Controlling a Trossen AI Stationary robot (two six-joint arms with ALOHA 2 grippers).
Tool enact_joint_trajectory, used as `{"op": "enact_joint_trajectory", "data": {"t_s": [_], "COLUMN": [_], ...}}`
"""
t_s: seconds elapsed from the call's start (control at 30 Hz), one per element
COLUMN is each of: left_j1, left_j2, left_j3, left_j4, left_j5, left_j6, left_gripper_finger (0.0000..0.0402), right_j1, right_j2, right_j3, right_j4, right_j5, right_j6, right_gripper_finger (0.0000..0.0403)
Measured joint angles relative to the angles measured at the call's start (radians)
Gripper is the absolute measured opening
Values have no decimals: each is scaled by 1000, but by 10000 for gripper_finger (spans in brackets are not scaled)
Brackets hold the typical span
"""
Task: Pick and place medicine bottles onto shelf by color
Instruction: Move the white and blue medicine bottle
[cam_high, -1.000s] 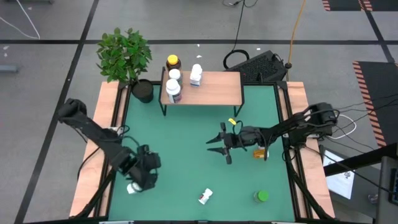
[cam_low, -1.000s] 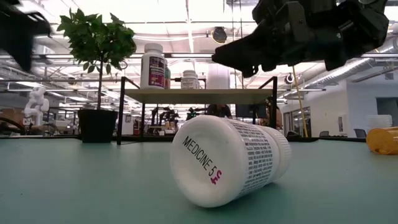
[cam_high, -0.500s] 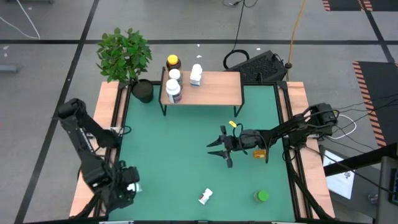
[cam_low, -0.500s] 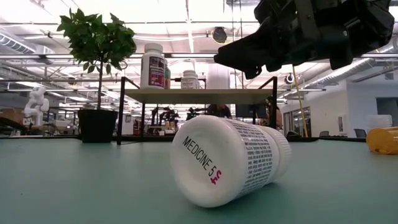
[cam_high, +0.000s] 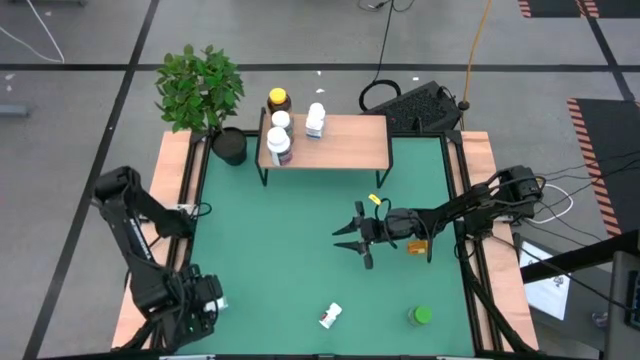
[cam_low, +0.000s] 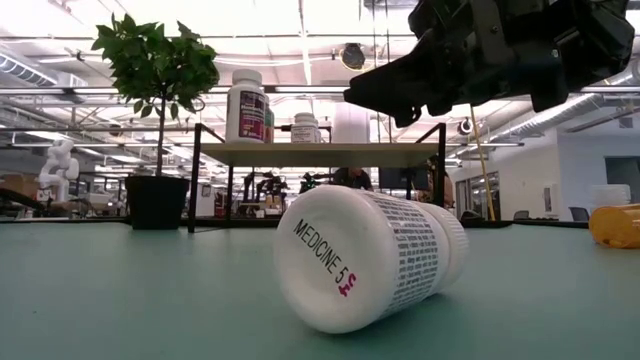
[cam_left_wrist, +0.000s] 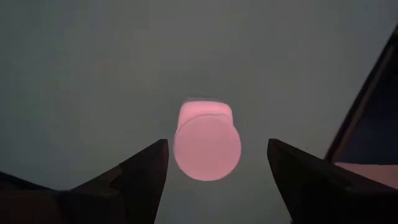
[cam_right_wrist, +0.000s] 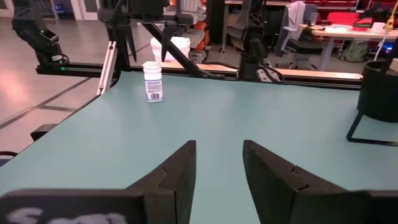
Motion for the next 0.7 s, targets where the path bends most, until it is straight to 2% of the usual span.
{"op": "enact_joint_trajectory", "data": {"t_s": [0.37,0.63,0.7], "left_j1": [1,14,25], "left_j2": [57,72,72], "left_j3": [0,0,0], "left_j4": [0,1,0], "left_j5": [8,17,18], "left_j6": [47,72,88], "left_gripper_finger": [267,172,166], "right_j1": [0,0,0], "right_j2": [0,0,0], "right_j3": [0,0,0], "right_j4": [0,0,0], "right_j5": [0,-2,-4], "right_j6": [9,28,37], "right_gripper_finger": [128,128,128]}}
